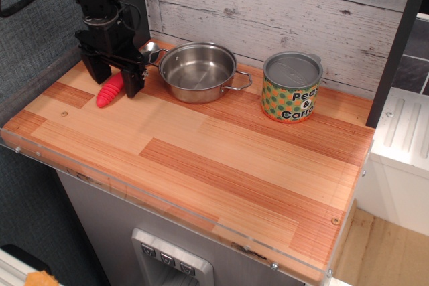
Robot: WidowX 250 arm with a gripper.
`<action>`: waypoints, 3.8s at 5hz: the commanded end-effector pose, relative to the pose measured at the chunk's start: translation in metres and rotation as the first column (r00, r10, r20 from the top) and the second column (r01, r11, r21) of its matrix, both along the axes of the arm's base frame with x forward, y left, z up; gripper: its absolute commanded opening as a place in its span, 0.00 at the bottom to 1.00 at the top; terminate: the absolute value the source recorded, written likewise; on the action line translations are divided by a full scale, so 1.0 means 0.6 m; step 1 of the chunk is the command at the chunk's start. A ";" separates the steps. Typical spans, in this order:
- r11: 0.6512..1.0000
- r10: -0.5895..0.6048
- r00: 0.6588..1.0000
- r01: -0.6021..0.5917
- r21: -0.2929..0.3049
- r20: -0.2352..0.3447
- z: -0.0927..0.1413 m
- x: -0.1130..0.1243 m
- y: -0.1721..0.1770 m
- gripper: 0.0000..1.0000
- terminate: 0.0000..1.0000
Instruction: Move spoon to bottom left of table, positioned horizontally.
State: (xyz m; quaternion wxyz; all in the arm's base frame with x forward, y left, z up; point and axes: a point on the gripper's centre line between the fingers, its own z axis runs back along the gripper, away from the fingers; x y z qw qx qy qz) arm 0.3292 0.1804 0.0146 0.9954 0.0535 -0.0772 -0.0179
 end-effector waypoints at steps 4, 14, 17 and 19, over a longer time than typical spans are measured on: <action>0.988 0.126 0.992 -0.124 0.095 -0.019 0.047 -0.057 0.021 0.00 0.00; 0.185 0.981 0.180 -0.981 -0.063 0.073 0.084 -0.171 -0.166 0.00 0.00; 0.006 0.998 -0.003 -0.989 -0.148 0.061 0.053 -0.137 -0.111 0.00 0.00; -0.110 0.994 -0.109 -0.986 -0.125 -0.018 0.015 -0.132 -0.098 0.00 0.00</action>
